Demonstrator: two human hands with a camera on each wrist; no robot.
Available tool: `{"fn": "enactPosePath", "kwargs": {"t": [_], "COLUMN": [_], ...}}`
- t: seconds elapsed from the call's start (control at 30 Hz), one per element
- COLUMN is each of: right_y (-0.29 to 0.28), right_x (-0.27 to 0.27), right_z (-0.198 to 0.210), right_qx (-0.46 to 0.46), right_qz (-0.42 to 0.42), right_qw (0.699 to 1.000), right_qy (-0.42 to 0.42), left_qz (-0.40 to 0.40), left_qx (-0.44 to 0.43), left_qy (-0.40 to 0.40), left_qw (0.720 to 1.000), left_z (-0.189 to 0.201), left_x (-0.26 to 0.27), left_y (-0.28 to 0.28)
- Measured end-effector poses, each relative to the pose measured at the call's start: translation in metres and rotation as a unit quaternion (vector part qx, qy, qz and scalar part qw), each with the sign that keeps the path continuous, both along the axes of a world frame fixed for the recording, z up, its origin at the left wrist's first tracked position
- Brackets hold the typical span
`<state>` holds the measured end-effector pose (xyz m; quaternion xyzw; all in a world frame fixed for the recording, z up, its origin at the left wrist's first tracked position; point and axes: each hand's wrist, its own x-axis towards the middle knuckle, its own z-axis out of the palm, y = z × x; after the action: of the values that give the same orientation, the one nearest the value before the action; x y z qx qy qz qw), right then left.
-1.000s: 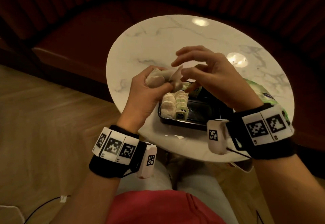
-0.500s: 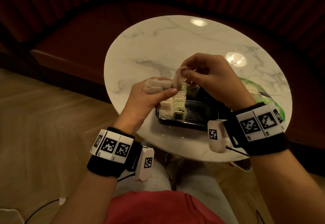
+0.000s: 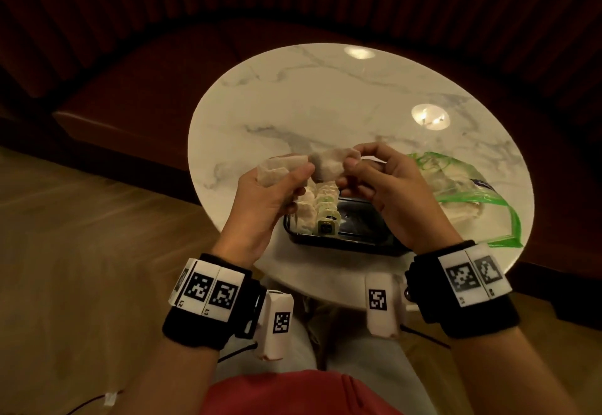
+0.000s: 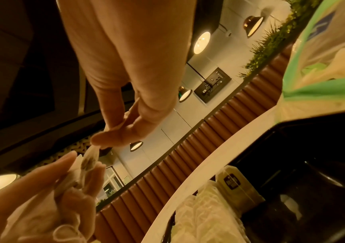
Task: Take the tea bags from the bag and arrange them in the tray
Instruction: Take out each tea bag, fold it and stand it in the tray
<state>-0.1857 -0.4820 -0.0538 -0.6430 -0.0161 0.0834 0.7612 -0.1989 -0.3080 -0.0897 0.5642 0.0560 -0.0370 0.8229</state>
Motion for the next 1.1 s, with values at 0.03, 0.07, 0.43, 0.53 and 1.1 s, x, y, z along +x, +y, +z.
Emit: {"fn": "enactPosePath", "kwargs": {"t": [0.03,0.07,0.43,0.53,1.1], "right_y": [0.000,-0.001,-0.028,-0.046,-0.014], "right_x": [-0.001,-0.002,0.006,0.022,0.105], "right_z": [-0.002,-0.005,-0.006,0.003,-0.028], "right_qx": [0.009,0.014,-0.142,-0.310,-0.682], "right_qz": [-0.001,-0.003,-0.034,-0.005,0.162], "right_qw": [1.000,1.000,0.988,0.948,0.713], "right_qy": [0.004,0.007,-0.053,-0.074,-0.031], "left_qz": [-0.003,-0.001,0.033,0.039,-0.049], "left_qx": [0.000,0.002,0.128,0.207,0.484], "left_qy": [-0.003,-0.004,-0.018,-0.005,0.069], "left_qw": [1.000,1.000,0.991,0.978,0.871], "left_z": [0.001,0.001,-0.004,-0.016,-0.040], "left_x": [0.000,0.001,0.010,0.015,0.017], "left_y": [-0.001,-0.001,-0.006,0.004,0.017]}}
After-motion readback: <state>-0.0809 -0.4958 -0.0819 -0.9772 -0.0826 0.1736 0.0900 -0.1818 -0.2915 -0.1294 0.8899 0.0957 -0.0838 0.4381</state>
